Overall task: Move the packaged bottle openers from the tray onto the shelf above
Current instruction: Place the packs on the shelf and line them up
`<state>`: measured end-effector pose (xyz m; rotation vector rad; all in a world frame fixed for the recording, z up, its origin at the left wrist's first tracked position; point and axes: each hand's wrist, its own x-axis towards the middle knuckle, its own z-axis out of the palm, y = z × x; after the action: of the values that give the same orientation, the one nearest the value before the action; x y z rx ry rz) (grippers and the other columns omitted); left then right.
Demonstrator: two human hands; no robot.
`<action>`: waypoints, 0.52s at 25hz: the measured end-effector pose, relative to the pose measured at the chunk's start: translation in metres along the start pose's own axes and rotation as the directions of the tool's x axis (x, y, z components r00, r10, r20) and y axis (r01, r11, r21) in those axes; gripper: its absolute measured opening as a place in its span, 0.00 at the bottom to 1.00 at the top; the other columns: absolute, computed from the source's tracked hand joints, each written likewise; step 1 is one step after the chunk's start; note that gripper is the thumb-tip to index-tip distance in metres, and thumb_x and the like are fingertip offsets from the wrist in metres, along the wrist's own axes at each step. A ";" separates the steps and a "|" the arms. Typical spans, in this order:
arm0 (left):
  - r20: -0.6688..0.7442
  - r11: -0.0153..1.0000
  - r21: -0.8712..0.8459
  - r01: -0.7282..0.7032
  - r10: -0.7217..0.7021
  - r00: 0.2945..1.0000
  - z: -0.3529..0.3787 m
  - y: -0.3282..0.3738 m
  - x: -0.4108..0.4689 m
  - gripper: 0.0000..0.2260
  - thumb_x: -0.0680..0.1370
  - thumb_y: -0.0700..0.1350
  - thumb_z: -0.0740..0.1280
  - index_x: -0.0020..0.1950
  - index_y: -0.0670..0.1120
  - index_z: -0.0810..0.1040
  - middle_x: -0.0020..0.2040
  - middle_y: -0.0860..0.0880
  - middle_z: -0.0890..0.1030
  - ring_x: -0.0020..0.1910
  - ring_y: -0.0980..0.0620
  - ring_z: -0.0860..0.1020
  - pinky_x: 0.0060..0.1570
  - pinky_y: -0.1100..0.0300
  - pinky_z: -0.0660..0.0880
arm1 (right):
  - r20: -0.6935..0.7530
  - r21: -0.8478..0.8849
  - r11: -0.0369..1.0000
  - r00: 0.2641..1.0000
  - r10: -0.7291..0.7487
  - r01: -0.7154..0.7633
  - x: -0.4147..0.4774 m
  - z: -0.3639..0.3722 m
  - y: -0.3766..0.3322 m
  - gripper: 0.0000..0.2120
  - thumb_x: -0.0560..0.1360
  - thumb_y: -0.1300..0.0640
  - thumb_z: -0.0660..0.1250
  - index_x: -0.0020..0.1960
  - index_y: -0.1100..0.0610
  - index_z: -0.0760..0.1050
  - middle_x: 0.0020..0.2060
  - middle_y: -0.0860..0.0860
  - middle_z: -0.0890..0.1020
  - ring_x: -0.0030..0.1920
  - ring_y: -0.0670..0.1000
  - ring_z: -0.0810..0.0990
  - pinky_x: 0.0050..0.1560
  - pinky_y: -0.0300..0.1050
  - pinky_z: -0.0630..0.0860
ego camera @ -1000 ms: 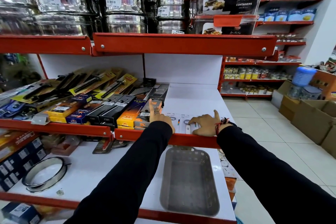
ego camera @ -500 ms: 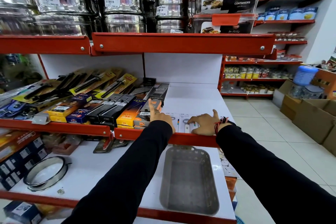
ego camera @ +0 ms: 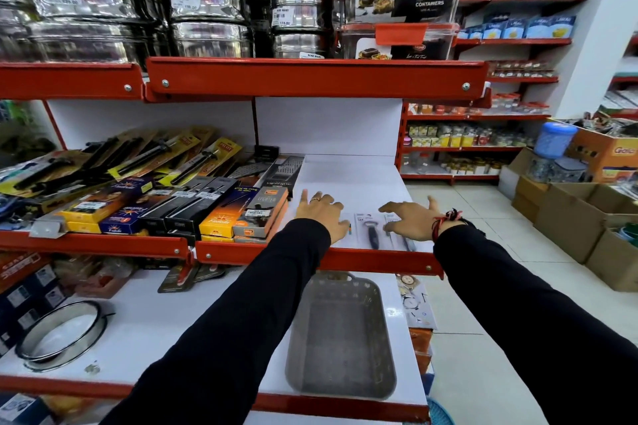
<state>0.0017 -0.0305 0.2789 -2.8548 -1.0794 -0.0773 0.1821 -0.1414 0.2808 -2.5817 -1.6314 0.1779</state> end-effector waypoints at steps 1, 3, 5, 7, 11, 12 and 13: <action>0.032 0.998 -0.056 -0.036 0.038 0.999 0.000 0.011 0.003 0.25 0.81 0.57 0.55 0.78 0.53 0.64 0.80 0.48 0.63 0.81 0.46 0.56 0.79 0.40 0.42 | 0.013 -0.004 1.000 1.000 0.024 -0.024 -0.003 0.000 0.009 0.25 0.77 0.44 0.59 0.73 0.43 0.64 0.73 0.48 0.71 0.74 0.54 0.67 0.73 0.68 0.38; 0.103 0.993 -0.073 -0.091 0.098 0.990 0.002 0.033 0.010 0.26 0.81 0.59 0.55 0.79 0.56 0.61 0.81 0.49 0.61 0.82 0.45 0.54 0.78 0.37 0.39 | 0.050 -0.016 0.998 0.997 0.064 -0.063 -0.008 0.003 0.026 0.25 0.77 0.46 0.57 0.73 0.43 0.63 0.74 0.48 0.70 0.75 0.54 0.66 0.74 0.69 0.38; 0.165 0.993 -0.045 -0.111 0.117 0.979 0.008 0.050 0.014 0.26 0.80 0.62 0.53 0.78 0.58 0.61 0.81 0.50 0.62 0.82 0.45 0.53 0.75 0.34 0.33 | 0.078 -0.038 0.995 0.993 0.091 -0.089 -0.014 0.006 0.036 0.25 0.77 0.47 0.57 0.74 0.43 0.63 0.74 0.48 0.70 0.76 0.54 0.65 0.73 0.70 0.39; 0.200 0.994 -0.024 -0.105 0.108 0.974 0.013 0.058 0.013 0.28 0.79 0.66 0.52 0.78 0.60 0.62 0.80 0.52 0.63 0.82 0.46 0.52 0.70 0.31 0.27 | 0.100 -0.054 0.993 0.989 0.106 -0.101 -0.019 0.009 0.040 0.25 0.77 0.47 0.57 0.74 0.41 0.63 0.75 0.47 0.68 0.77 0.54 0.61 0.74 0.70 0.39; 0.187 0.996 0.022 -0.083 0.078 0.979 0.016 0.059 0.010 0.29 0.78 0.68 0.51 0.77 0.61 0.64 0.79 0.54 0.65 0.82 0.45 0.52 0.65 0.28 0.23 | 0.131 -0.062 0.994 0.986 0.100 -0.093 -0.021 0.015 0.043 0.25 0.77 0.44 0.55 0.75 0.37 0.59 0.78 0.44 0.62 0.80 0.54 0.51 0.74 0.69 0.37; 0.193 0.997 0.022 -0.075 0.069 0.979 0.015 0.057 0.011 0.28 0.78 0.67 0.52 0.77 0.61 0.64 0.79 0.54 0.66 0.82 0.45 0.51 0.65 0.28 0.23 | 0.130 -0.050 0.994 0.986 0.102 -0.096 -0.020 0.015 0.043 0.25 0.77 0.44 0.55 0.74 0.36 0.60 0.78 0.45 0.62 0.81 0.54 0.51 0.74 0.69 0.36; 0.200 0.998 0.017 -0.068 0.063 0.978 0.015 0.055 0.012 0.27 0.78 0.66 0.53 0.77 0.62 0.64 0.79 0.54 0.66 0.82 0.45 0.51 0.65 0.27 0.23 | 0.127 -0.034 0.994 0.987 0.103 -0.100 -0.018 0.016 0.044 0.25 0.77 0.43 0.55 0.74 0.36 0.60 0.78 0.45 0.62 0.81 0.54 0.51 0.74 0.69 0.35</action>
<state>0.0473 -0.0626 0.2611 -2.9229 -1.0082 0.2303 0.2114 -0.1766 0.2602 -2.7282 -1.5516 0.3374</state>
